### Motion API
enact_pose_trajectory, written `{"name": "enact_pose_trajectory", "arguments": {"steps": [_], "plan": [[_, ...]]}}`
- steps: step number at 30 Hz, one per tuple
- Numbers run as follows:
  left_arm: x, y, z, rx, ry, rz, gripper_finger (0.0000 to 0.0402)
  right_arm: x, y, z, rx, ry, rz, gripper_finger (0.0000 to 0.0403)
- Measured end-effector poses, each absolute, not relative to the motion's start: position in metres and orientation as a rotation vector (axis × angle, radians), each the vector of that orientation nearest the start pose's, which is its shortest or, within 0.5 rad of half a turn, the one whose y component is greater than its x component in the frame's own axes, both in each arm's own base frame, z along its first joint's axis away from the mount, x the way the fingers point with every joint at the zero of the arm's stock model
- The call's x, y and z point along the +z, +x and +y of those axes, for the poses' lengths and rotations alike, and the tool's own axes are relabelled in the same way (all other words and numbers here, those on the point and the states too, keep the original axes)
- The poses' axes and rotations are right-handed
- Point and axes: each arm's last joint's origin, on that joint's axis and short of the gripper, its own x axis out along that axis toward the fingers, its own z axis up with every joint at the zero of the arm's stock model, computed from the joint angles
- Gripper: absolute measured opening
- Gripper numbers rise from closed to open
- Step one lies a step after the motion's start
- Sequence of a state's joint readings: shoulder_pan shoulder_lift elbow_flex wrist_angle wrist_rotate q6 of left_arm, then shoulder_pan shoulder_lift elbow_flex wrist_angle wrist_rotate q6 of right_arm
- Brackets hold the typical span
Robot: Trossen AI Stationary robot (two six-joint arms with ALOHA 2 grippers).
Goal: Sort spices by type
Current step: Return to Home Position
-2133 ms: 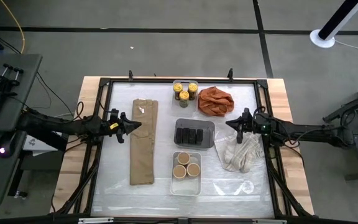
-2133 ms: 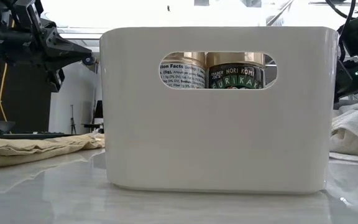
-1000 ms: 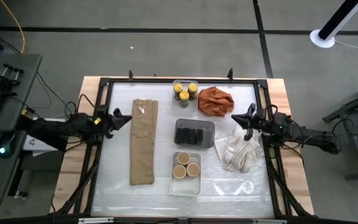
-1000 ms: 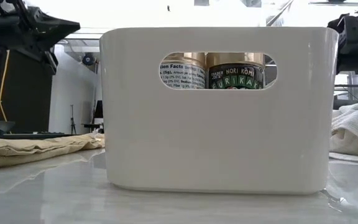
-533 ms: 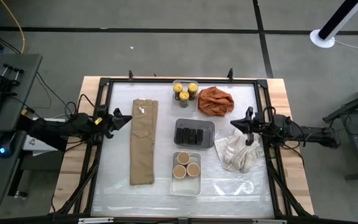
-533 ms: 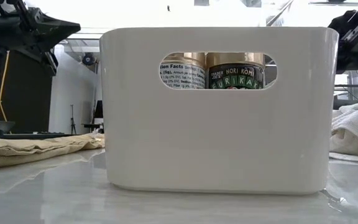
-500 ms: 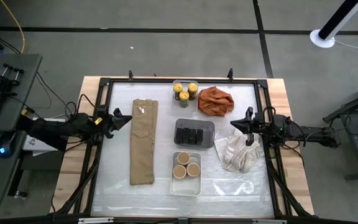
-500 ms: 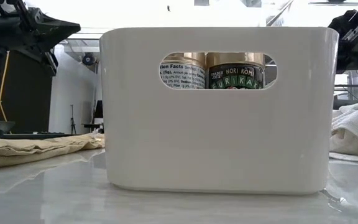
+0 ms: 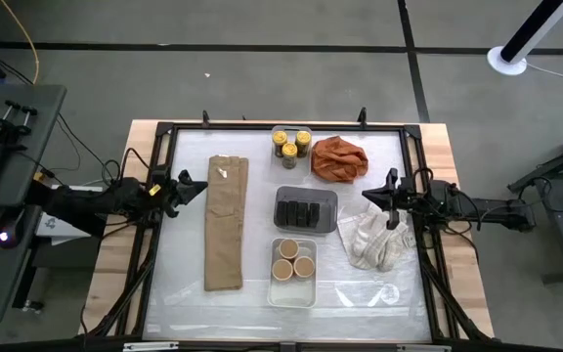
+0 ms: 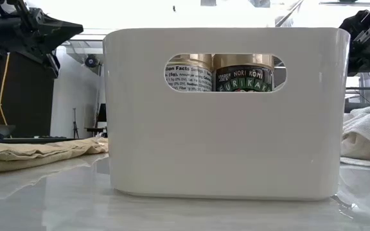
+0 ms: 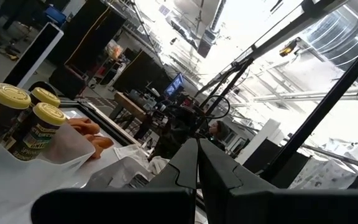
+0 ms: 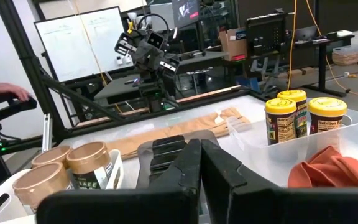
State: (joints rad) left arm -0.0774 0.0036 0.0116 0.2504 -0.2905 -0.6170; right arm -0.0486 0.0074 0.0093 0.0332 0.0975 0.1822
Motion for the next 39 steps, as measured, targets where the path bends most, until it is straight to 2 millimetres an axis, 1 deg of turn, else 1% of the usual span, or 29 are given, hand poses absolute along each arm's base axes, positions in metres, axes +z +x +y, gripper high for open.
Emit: {"name": "enact_pose_trajectory", "arguments": {"steps": [7,8,10,12,14,17,20,24,30,39], "plan": [[0.191,0.093,-0.001,0.1,-0.647,-0.304,0.0,0.169,0.097,-0.008,-0.143,0.183,-0.048,0.0004],[0.189,0.094,-0.002,0.112,-0.584,-0.282,0.0,0.169,0.097,-0.008,-0.143,0.183,-0.048,0.0004],[0.185,0.095,-0.002,0.141,-0.371,-0.219,0.0,0.169,0.097,-0.008,-0.143,0.183,-0.048,0.0004],[0.18,0.095,-0.003,0.145,-0.226,-0.16,0.0,0.169,0.097,-0.008,-0.143,0.183,-0.05,0.0004],[0.172,0.096,-0.003,0.15,-0.125,-0.066,0.0,0.169,0.097,-0.008,-0.143,0.183,-0.049,0.0004],[0.171,0.096,-0.004,0.1,-0.001,-0.048,0.0001,0.169,0.097,-0.008,-0.143,0.182,-0.047,0.0004],[0.17,0.097,-0.005,0.042,0.075,-0.03,0.0001,0.169,0.097,-0.008,-0.143,0.182,-0.045,0.0004],[0.169,0.097,-0.005,-0.003,0.091,-0.024,0.0001,0.169,0.097,-0.008,-0.143,0.182,-0.044,0.0004],[0.169,0.097,-0.005,-0.002,0.033,-0.029,0.0001,0.169,0.098,-0.008,-0.143,0.183,-0.043,0.0004],[0.169,0.097,-0.004,0.001,0.029,-0.025,0.0001,0.169,0.098,-0.008,-0.144,0.182,-0.041,0.0004]]}}
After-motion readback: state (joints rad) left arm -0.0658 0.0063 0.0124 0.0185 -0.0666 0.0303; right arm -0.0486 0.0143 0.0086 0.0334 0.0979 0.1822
